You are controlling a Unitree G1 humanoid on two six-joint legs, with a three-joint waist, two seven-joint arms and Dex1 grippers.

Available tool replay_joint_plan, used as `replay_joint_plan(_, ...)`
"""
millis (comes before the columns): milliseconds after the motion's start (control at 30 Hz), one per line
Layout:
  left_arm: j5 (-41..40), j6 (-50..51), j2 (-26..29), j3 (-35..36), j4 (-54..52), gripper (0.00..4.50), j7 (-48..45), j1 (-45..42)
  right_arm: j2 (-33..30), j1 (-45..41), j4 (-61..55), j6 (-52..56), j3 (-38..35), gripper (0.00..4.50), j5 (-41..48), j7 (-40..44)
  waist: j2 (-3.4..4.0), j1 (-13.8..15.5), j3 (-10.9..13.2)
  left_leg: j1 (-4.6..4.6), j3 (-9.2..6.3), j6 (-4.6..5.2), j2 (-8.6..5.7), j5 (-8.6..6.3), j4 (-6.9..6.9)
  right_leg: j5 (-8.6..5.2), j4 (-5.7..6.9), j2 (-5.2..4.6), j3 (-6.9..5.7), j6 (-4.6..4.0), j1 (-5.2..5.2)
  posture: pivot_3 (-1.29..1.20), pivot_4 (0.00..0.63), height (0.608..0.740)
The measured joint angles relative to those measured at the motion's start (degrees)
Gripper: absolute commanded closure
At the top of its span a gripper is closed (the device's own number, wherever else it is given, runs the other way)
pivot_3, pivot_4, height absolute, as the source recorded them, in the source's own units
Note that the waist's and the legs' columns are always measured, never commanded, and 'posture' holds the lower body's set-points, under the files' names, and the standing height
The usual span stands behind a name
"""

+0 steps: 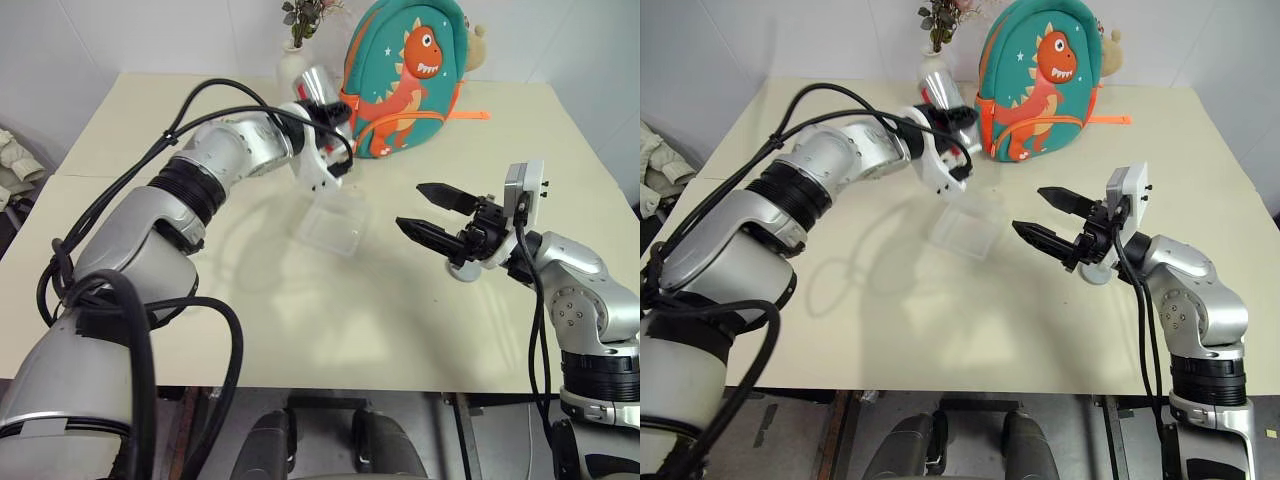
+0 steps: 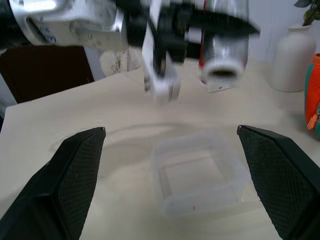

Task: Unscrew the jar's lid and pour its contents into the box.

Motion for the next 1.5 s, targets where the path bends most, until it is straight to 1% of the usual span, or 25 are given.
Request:
replay_joint_plan(133,4.66,1.33,-0.90,-2.97,1.30,2.43,1.52,-1.24,1.23,0.48,-0.16,-0.09,-0.54,0.05,0.63,-1.97,-0.01,0.07,0.01,0.00,-0.01,-0.01,0.01,0.01,0.04,0.00,0.11,0.00,0.00,0.00,-0.03,0.00,0.150,0.740)
replay_joint_plan(300,8.17,1.79,-1.32,-4.82,-1.96,2.43,2.23,-1.33,2.01,0.88,-0.19,-0.68,-1.23,0.05,1.20,-3.43,-0.01,0.05,0.01,-0.10,0.00,0.05,0.02,-0.02,0.38,0.00,0.22,-0.03,0.02,0.00,-0.03,0.00,0.150,0.740)
replay_joint_plan(433,7.08,1.67,-1.60,-3.85,-1.85,2.43,-0.40,-1.36,2.13,0.89,-0.18,-1.12,-1.60,0.05,1.30,-3.77,-0.01,-0.02,0.01,-0.07,0.02,0.10,0.04,-0.06,0.55,0.01,0.22,-0.06,0.05,0.01,-0.04,0.00,0.150,0.740)
replay_joint_plan(567,3.26,0.37,-1.54,-0.66,-1.66,2.43,-3.83,-1.35,2.14,0.87,-0.06,-1.18,-1.59,0.05,1.32,-3.72,-0.01,-0.01,0.01,-0.04,0.02,0.11,0.03,-0.04,0.64,0.01,0.33,-0.09,0.06,0.01,-0.04,0.00,0.150,0.740)
replay_joint_plan(667,-3.76,-2.51,-0.99,4.69,-1.46,2.43,-9.50,-1.17,2.13,0.71,0.34,-1.17,-1.58,0.05,1.33,-3.37,-0.01,-0.06,0.01,-0.02,0.02,0.11,0.05,-0.04,0.66,0.01,0.36,-0.15,0.07,0.00,-0.04,0.00,0.150,0.740)
replay_joint_plan(800,-21.19,-3.16,-0.83,17.88,-2.31,2.43,-24.37,3.33,2.10,0.09,0.94,-1.08,-1.59,0.05,1.59,-3.10,0.00,-0.17,0.00,0.01,0.04,0.07,0.07,-0.01,0.69,0.01,0.45,-0.18,0.08,-0.01,-0.04,0.00,0.150,0.740)
replay_joint_plan(833,-25.82,-2.37,-0.89,21.22,-3.02,2.43,-28.31,5.25,2.09,0.04,0.99,-1.04,-1.60,0.05,1.64,-3.08,0.00,-0.21,0.00,0.01,0.04,0.06,0.07,0.00,0.71,0.01,0.71,-0.16,0.08,-0.01,-0.04,0.00,0.150,0.740)
replay_joint_plan(933,-39.36,4.57,-1.22,31.33,-6.41,2.43,-38.98,11.72,2.09,-0.48,1.05,-0.88,-1.54,0.05,1.76,-3.01,0.00,-0.43,0.00,0.00,0.03,0.06,0.07,0.01,0.83,0.01,0.84,-0.08,0.07,-0.01,-0.05,0.00,0.150,0.740)
replay_joint_plan(1033,-50.79,14.65,-1.70,39.62,-14.33,2.43,-47.10,18.70,1.87,-1.13,0.99,-0.74,-1.41,0.05,1.85,-2.65,0.00,-0.70,0.00,-0.01,0.01,0.09,0.05,0.02,0.95,0.01,1.00,-0.08,0.08,-0.01,-0.04,0.00,0.150,0.740)
replay_joint_plan(1067,-54.82,19.61,-2.52,42.89,-18.11,2.43,-48.56,21.45,1.45,-1.19,0.91,-0.72,-1.22,0.05,1.83,-2.10,0.00,-0.80,0.00,-0.01,0.00,0.10,0.05,0.03,0.99,0.01,1.05,-0.08,0.08,-0.01,-0.03,0.00,0.150,0.740)
replay_joint_plan(1167,-63.66,31.90,-4.43,50.82,-26.23,2.43,-48.83,26.92,-0.12,-2.02,0.67,-0.57,0.06,0.05,1.70,-0.06,0.00,-1.18,0.00,-0.02,-0.07,0.13,0.05,0.03,1.16,0.02,1.19,-0.09,0.08,0.00,-0.03,0.00,0.150,0.740)
replay_joint_plan(1233,-68.87,39.50,-5.45,56.58,-30.51,2.43,-47.08,29.73,-1.13,-3.33,0.68,-0.28,0.65,0.05,1.61,1.44,-0.01,-1.40,0.00,0.00,-0.09,0.13,0.04,0.03,1.29,0.02,1.16,-0.10,0.10,0.00,-0.02,0.00,0.150,0.740)
replay_joint_plan(1300,-72.84,44.71,-6.15,61.05,-32.64,2.43,-44.80,31.81,-1.93,-4.39,0.57,-0.05,1.60,0.05,1.52,2.78,0.00,-1.69,0.00,0.16,-0.10,0.11,0.07,0.05,1.35,0.03,1.24,-0.11,0.15,-0.02,0.06,0.00,0.150,0.740)
replay_joint_plan(1333,-74.89,46.07,-6.50,63.47,-33.34,2.43,-43.20,33.50,-2.18,-4.90,0.57,0.08,2.37,0.05,1.43,3.56,0.00,-1.81,0.00,0.37,-0.10,0.09,0.10,0.05,1.33,0.04,1.25,-0.17,0.17,-0.04,0.21,0.00,0.150,0.740)
replay_joint_plan(1400,-76.87,46.71,-6.57,66.14,-33.39,2.43,-41.19,36.66,-2.20,-5.63,0.51,0.16,3.10,0.05,1.39,4.50,-0.01,-1.84,0.00,0.86,-0.09,0.02,0.14,0.07,1.17,0.06,1.20,-0.21,0.19,-0.09,0.58,0.00,0.150,0.740)
replay_joint_plan(1500,-78.69,42.82,-6.44,69.57,-29.52,2.43,-38.14,41.00,-2.16,-7.25,0.44,0.17,4.45,0.05,1.26,5.40,-0.02,-1.72,0.01,1.01,-0.10,-0.13,0.19,0.24,0.97,0.22,1.10,-0.25,0.17,-0.32,0.63,0.00,0.150,0.740)
